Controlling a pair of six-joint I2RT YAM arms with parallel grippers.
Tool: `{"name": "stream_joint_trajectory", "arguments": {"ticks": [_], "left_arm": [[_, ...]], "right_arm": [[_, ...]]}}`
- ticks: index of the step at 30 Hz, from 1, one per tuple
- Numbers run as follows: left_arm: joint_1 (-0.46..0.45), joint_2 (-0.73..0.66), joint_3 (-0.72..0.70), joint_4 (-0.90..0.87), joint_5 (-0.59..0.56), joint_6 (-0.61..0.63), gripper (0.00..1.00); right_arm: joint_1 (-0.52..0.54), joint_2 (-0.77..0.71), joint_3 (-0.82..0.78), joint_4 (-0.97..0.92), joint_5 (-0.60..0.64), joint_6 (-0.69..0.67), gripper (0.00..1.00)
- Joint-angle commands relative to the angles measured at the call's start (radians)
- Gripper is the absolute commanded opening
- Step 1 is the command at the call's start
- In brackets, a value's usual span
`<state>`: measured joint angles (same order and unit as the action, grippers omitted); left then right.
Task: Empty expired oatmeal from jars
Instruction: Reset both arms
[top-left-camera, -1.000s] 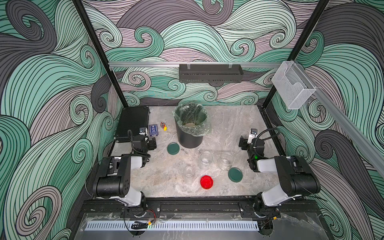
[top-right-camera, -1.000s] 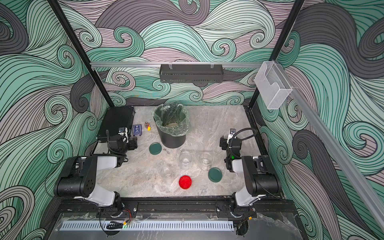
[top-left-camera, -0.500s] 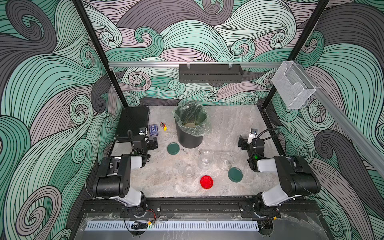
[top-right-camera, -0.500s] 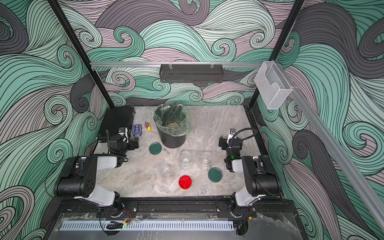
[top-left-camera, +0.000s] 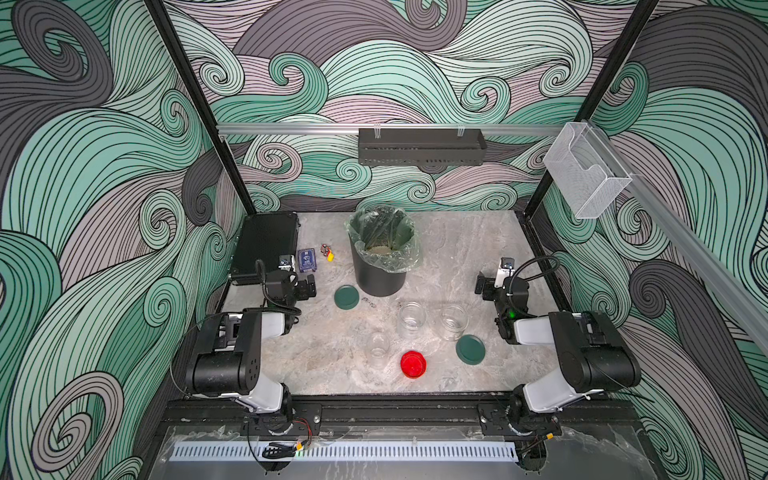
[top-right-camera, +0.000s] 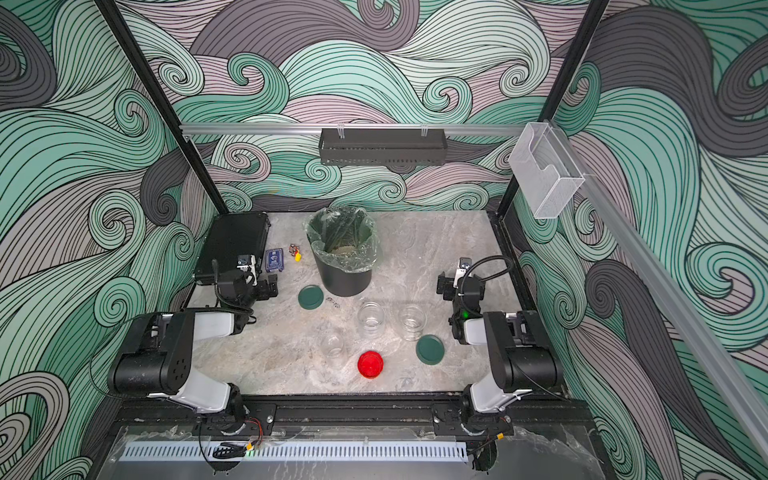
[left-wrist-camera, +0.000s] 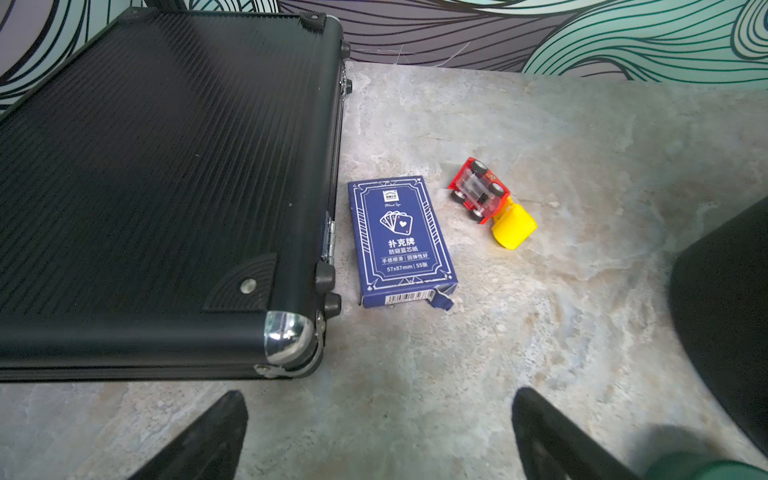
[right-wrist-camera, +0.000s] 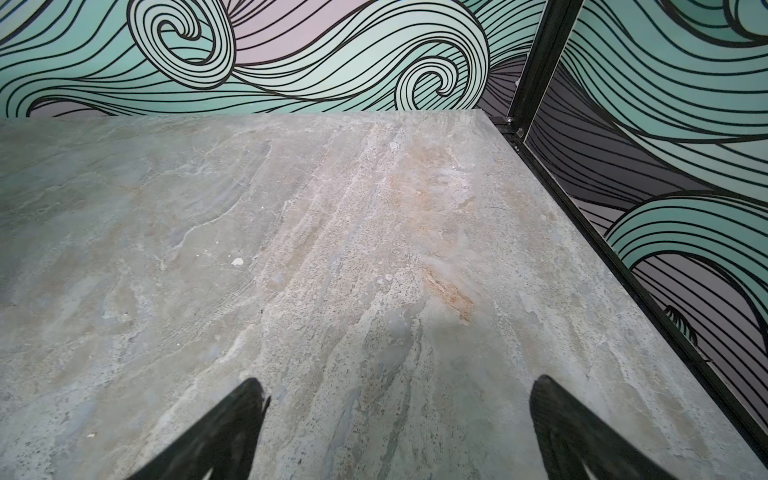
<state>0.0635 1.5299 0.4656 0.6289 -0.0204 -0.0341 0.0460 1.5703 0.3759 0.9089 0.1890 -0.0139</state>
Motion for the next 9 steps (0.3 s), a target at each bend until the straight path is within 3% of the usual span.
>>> {"name": "stream_joint_trajectory", "arguments": {"ticks": [1, 9], "left_arm": [[0.004, -0.001, 0.018, 0.022, -0.001, 0.0, 0.99], [0.004, -0.001, 0.019, 0.022, 0.0, 0.001, 0.99]], "right_arm": [[-0.006, -0.003, 0.024, -0.006, -0.017, 0.013, 0.99], [-0.003, -0.008, 0.007, 0.024, -0.02, 0.007, 0.99]]}}
